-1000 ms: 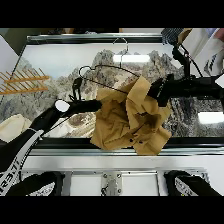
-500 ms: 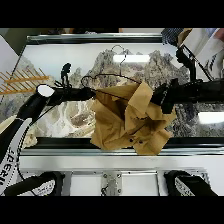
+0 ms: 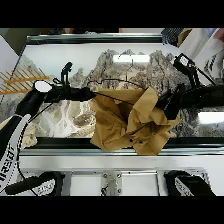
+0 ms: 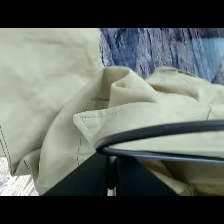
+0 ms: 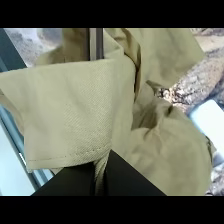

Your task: Fold the clothes and pants, and hang the long-sleeved shirts on hangers.

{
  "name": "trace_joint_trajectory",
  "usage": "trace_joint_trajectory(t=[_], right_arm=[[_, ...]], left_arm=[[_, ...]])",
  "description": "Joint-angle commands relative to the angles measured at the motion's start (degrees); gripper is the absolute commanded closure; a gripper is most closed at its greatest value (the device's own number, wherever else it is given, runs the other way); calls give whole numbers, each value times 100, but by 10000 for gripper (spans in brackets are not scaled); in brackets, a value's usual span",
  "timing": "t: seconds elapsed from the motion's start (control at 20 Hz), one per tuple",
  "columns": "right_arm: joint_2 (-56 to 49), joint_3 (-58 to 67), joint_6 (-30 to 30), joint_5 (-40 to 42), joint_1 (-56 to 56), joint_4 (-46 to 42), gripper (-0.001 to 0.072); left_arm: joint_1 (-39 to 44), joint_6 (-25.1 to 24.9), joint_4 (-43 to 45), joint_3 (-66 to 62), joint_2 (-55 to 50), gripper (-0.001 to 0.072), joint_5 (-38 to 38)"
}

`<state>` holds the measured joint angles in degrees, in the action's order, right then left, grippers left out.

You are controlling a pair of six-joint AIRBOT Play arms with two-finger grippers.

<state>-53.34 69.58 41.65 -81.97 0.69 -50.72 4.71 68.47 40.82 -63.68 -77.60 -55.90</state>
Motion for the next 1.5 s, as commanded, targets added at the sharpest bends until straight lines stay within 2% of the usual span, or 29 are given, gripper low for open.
trace_joint_trajectory(t=[0.0,0.2,0.45,0.7,0.75,0.8,0.85,1.0,1.15,1.3,1.45], right_arm=[[98,2,44,-52,4,-439,699],[111,2,44,109,-9,-219,699],[79,2,874,1139,-9,-153,699],[-2,2,1156,1283,-9,-153,698],[-2,2,1156,1279,-9,-155,698],[-2,2,1154,1279,-9,-155,698],[-2,2,1156,1274,-9,-155,699],[-2,2,1154,1272,-9,-153,698],[-2,2,1156,1270,-9,-155,698],[-2,2,1154,1261,-9,-155,698],[-2,2,1156,1257,-9,-155,698]], left_arm=[[-7,-17,20,-15,-2,695,549],[74,-20,-153,-15,0,694,435],[671,-15,-175,15,-2,694,249],[1281,-13,-133,15,-2,694,562],[1322,-13,-127,15,-2,604,634],[1314,-7,-131,13,-2,266,682],[1237,103,-136,9,0,115,682],[828,411,-140,151,192,113,597],[693,470,-155,953,704,114,822],[1001,570,-229,1797,994,113,1580],[1462,570,-855,2090,793,114,2218]])
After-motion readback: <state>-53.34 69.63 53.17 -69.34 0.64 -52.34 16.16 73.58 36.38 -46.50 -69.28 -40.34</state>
